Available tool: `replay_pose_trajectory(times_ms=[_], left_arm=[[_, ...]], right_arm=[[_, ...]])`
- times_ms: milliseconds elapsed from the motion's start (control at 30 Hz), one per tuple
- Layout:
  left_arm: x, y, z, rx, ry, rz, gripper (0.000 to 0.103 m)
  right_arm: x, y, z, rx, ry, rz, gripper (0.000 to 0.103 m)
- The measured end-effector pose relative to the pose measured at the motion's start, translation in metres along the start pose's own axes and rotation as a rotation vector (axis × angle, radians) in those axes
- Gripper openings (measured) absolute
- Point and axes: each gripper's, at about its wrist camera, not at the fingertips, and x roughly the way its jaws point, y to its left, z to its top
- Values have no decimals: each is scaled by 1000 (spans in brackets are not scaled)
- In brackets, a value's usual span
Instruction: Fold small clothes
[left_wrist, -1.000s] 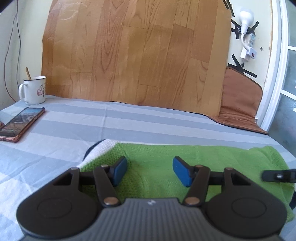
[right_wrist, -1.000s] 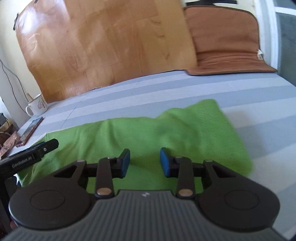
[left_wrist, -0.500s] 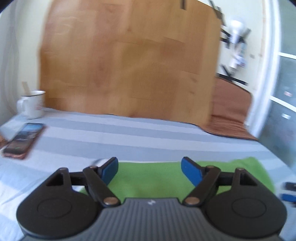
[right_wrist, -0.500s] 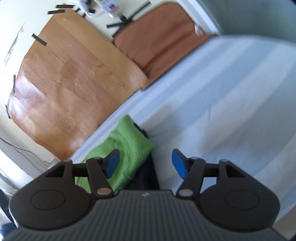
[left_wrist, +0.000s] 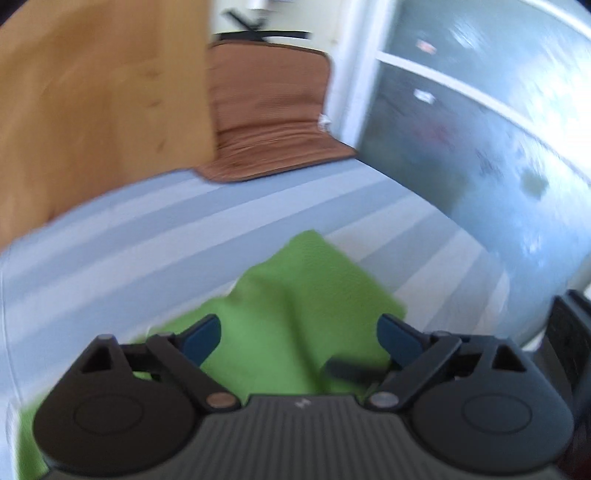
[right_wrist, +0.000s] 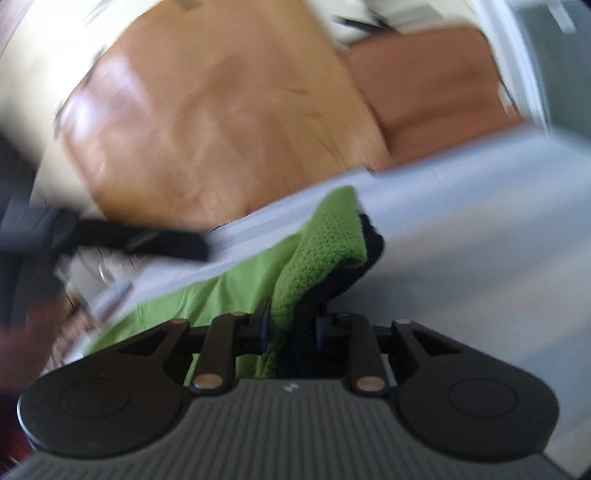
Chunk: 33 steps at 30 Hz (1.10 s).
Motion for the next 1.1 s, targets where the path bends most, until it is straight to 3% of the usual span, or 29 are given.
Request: replay_pose_trajectory(times_ms=[167, 200, 233, 267, 300, 367, 400, 467, 533, 667, 700, 733, 767, 1000, 1100], left_arm=[[19, -14, 11, 96, 58, 91, 103], [23, -13, 10, 95, 72, 102, 97], [27, -12, 10, 93, 84, 113, 84], [31, -8, 7, 90, 94, 138, 52], [31, -5, 3, 90, 84, 181, 30], [22, 9, -5, 55, 50, 157, 25], [16, 18, -8, 16, 40, 137, 24], [3, 36, -16, -50, 13, 91, 23], [-7, 52, -22, -104, -5, 51, 23], [-25, 80, -31, -191, -48, -6, 23], [-29, 87, -34, -210, -57, -19, 23], [-34, 92, -36, -225, -63, -30, 23], [-38, 98, -38, -237, -71, -34, 23], [-93, 162, -69, -364, -160, -9, 23], [-97, 190, -98, -432, -145, 52, 30]], right_arm=[[-6, 56, -12, -278, -37, -9, 25], [-6, 68, -16, -330, -42, 3, 25], [-9, 77, -20, -378, -46, 20, 25], [-11, 86, -24, -418, -54, 31, 25], [-13, 91, -28, -448, -66, 17, 25], [-13, 93, -30, -457, -73, 27, 31], [-16, 89, -29, -438, -74, 52, 33], [-24, 83, -26, -406, -100, 95, 62], [-34, 78, -27, -395, -133, 88, 71], [-22, 76, -28, -355, -83, 29, 68], [-19, 74, -27, -328, -63, 35, 60], [-16, 75, -23, -300, -39, 67, 29], [-16, 78, -17, -285, -32, 91, 24], [1, 153, -13, -495, -8, 279, 23], [32, 178, -22, -574, 85, 329, 35]])
